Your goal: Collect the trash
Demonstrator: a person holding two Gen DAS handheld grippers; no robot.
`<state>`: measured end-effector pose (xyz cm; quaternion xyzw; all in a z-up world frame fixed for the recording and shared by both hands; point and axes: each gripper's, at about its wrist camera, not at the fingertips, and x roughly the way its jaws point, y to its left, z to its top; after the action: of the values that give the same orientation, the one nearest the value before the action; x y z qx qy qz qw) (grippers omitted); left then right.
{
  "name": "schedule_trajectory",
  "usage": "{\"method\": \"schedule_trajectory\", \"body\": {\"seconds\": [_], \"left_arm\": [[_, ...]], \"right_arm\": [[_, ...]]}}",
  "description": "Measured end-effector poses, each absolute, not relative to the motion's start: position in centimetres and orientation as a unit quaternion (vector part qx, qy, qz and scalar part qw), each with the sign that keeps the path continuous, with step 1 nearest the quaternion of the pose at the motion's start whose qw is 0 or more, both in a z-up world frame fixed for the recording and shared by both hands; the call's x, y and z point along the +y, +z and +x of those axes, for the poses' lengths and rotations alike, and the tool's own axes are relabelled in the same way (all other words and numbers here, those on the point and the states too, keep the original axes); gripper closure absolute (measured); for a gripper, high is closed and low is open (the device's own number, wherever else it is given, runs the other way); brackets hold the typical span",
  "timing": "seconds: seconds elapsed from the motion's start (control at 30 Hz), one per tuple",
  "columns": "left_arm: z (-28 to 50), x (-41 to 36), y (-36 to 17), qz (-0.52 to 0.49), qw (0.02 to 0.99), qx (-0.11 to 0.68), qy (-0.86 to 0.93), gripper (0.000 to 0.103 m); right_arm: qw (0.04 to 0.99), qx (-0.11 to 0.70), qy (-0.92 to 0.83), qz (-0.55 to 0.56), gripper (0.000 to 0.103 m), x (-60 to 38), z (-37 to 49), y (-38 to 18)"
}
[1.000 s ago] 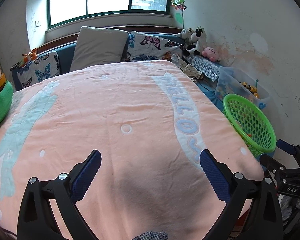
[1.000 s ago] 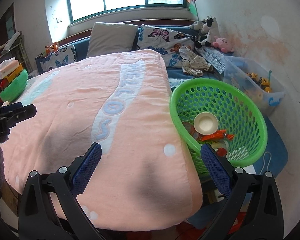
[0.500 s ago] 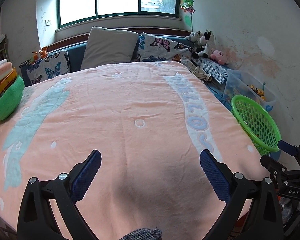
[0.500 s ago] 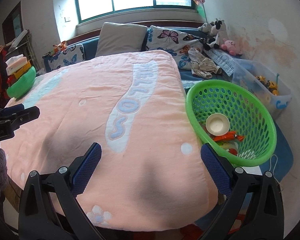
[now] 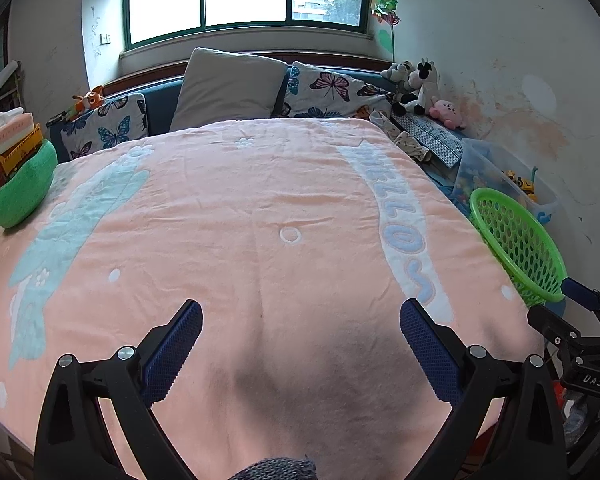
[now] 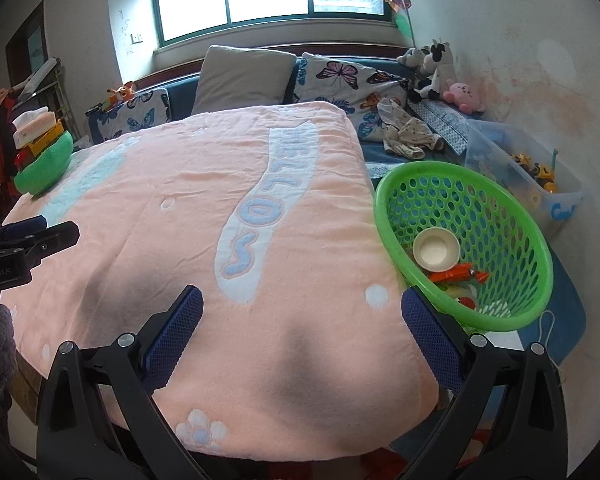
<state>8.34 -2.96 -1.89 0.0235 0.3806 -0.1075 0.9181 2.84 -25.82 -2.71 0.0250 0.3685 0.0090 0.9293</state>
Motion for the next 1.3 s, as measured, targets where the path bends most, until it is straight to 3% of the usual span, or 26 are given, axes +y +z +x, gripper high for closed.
{"method": "schedule_trajectory", "body": {"seconds": [1.3], "left_arm": [[7.92, -2.96, -2.48, 0.018, 0.918, 0.383, -0.100, 0.007]], "right_arm": [[0.928, 0.370, 0.016, 0.026, 0.004, -25.10, 2.68, -2.89]]}}
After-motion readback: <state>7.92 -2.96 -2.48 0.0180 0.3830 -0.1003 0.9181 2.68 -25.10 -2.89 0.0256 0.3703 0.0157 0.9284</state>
